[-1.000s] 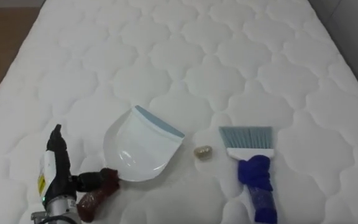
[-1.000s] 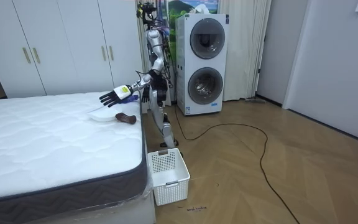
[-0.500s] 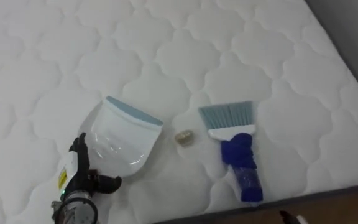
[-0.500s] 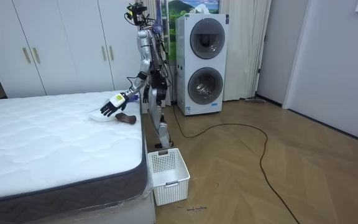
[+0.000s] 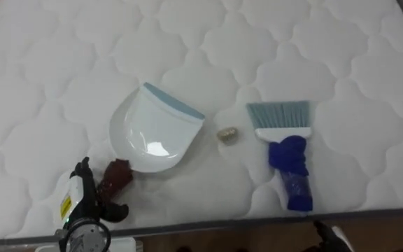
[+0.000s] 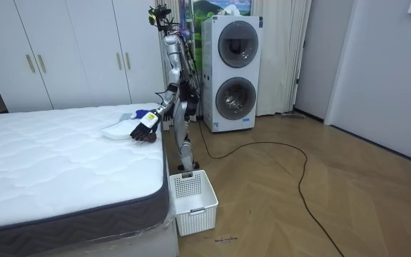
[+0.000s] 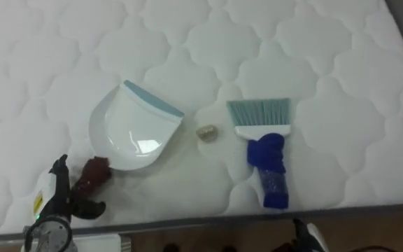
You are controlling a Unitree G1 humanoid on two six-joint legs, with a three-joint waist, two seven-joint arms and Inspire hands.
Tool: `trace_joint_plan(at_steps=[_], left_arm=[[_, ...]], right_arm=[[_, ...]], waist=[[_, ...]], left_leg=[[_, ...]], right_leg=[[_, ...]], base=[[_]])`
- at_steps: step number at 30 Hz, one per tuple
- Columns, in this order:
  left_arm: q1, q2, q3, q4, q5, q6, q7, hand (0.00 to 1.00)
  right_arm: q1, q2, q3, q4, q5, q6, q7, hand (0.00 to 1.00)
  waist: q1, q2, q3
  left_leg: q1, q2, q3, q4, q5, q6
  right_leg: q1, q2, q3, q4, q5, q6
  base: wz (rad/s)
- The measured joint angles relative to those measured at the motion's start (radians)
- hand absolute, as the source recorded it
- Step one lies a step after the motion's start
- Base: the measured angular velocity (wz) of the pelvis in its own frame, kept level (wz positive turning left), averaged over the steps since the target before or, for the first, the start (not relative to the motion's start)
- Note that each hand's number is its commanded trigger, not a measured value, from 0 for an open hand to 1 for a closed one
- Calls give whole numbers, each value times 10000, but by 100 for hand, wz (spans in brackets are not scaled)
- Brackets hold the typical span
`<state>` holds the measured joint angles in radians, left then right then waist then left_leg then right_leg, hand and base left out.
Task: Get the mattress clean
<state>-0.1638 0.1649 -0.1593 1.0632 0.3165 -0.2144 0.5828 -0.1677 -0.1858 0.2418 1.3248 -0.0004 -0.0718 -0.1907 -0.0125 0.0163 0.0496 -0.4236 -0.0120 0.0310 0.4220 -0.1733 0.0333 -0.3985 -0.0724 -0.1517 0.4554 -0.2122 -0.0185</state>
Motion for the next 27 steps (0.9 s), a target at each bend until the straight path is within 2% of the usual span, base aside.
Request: trace_joint_plan(at_steps=[4,10,19,27], left_arm=[[-161,1,0,-33,17,98,146,0],[-525,-9,-5,-109,12,108,795,0],[-721,-22,-14,-131,8,108,1205,0],[-861,-22,-13,-117,-194,124,1310,0]], right_arm=[[-44,-50,145,4,757,-12,34,0],[-75,-52,216,-18,931,-15,-18,0],[-93,-90,511,-100,1146,-16,-27,0],[-131,-187,524,-195,1132,-25,-27,0]], waist=[[-30,21,5],[-47,69,13],[-36,120,12],[-55,137,6]], left_leg=[[-676,11,-13,552,-11,-12],[-1110,65,-30,886,-37,-42],[-1159,74,-20,958,-114,-80],[-1298,20,-20,967,-146,-103]], right_leg=[[-627,-6,-37,496,-43,-53],[-1036,15,-59,795,-61,-105],[-1130,5,-59,919,-139,-172],[-1380,-147,-98,1205,-335,-229]], base=[[0],[0],[0],[2]])
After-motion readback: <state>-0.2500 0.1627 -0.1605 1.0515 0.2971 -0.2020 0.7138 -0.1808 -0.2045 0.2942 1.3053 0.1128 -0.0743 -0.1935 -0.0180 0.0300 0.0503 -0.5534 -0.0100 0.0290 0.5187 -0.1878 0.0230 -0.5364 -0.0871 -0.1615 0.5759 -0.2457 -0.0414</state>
